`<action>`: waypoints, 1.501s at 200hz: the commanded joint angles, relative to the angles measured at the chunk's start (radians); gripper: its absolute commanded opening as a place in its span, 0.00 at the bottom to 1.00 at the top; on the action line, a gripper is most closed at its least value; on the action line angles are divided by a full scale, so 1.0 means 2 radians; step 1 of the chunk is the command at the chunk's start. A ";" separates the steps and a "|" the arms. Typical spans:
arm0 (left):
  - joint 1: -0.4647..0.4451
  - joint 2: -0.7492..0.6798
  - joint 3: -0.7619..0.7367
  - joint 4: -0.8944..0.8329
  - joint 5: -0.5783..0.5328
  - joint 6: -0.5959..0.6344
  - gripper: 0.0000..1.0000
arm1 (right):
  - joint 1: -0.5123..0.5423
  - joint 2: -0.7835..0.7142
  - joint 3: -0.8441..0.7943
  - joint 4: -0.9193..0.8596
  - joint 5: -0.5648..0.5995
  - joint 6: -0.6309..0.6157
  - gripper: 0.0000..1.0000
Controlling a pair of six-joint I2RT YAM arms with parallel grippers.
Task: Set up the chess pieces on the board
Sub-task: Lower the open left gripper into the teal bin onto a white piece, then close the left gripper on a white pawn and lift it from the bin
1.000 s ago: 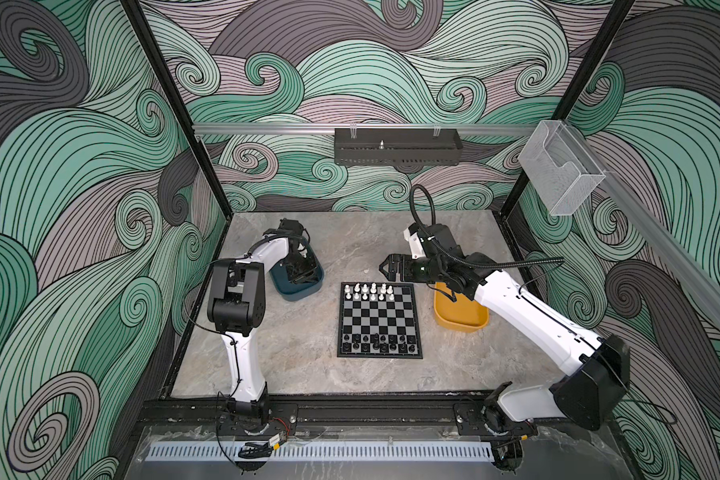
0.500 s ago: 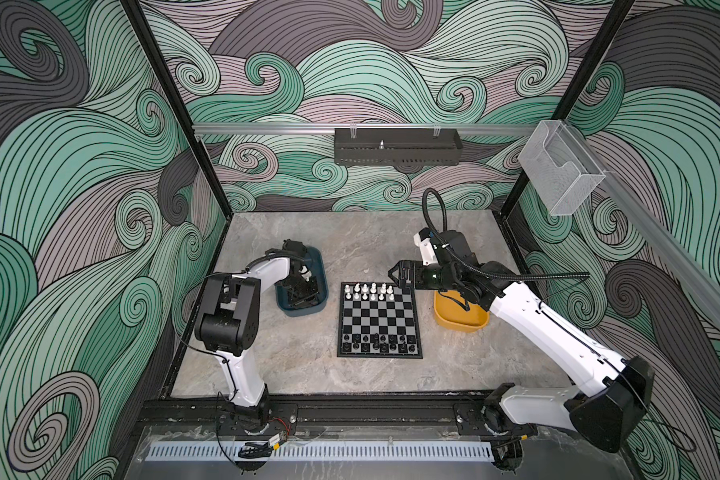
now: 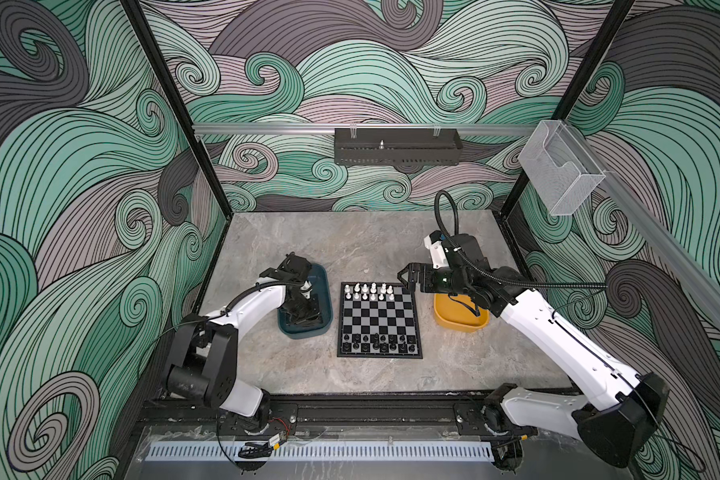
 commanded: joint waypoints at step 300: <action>0.091 0.299 0.299 -0.013 -0.161 0.046 0.27 | -0.032 -0.043 -0.058 0.006 -0.040 -0.017 1.00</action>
